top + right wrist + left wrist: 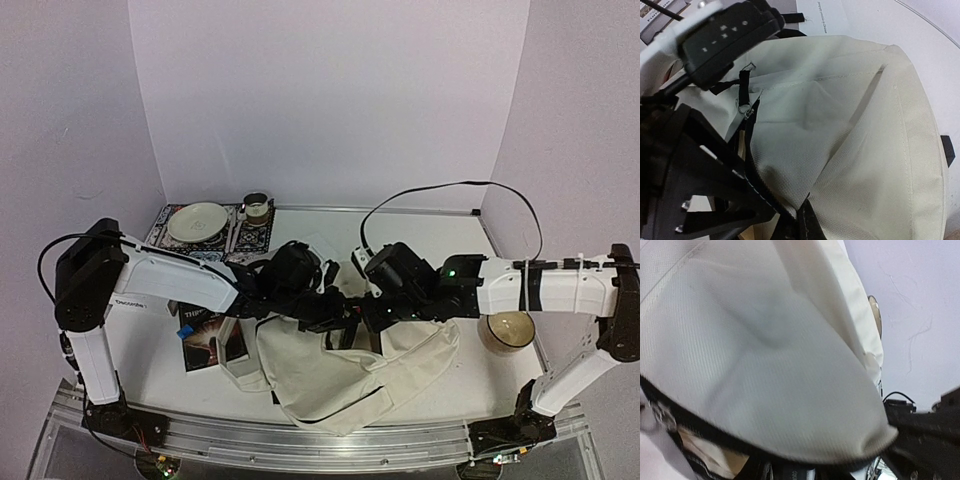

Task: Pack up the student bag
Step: Place the pen in the lower front pocket of the bag.

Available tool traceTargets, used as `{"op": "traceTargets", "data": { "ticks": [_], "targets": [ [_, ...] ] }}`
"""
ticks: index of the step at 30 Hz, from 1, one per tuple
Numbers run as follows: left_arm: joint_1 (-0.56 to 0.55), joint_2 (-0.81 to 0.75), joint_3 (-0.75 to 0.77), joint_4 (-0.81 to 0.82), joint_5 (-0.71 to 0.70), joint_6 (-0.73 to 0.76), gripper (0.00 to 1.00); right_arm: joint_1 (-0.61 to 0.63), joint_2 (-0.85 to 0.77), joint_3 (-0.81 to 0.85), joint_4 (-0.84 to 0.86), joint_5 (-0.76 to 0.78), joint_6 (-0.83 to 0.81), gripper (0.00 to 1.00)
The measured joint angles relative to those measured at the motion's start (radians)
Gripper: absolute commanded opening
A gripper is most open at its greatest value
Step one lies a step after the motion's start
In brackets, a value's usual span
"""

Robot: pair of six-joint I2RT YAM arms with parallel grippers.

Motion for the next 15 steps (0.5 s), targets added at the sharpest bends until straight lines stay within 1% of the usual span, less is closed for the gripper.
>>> {"op": "traceTargets", "data": {
  "ticks": [6, 12, 15],
  "targets": [
    [0.001, 0.047, 0.02, 0.008, -0.069, -0.101, 0.22, 0.001, -0.004, -0.01, 0.015, -0.01, 0.013, 0.0],
    [0.001, 0.081, 0.083, 0.032, -0.099, -0.2, 0.42, 0.001, -0.004, -0.013, 0.021, -0.009, 0.016, 0.0],
    [0.001, 0.109, 0.106, 0.04, -0.093, -0.227, 0.49, -0.003, -0.006, -0.013, 0.02, 0.004, 0.017, 0.0]
  ]
}}
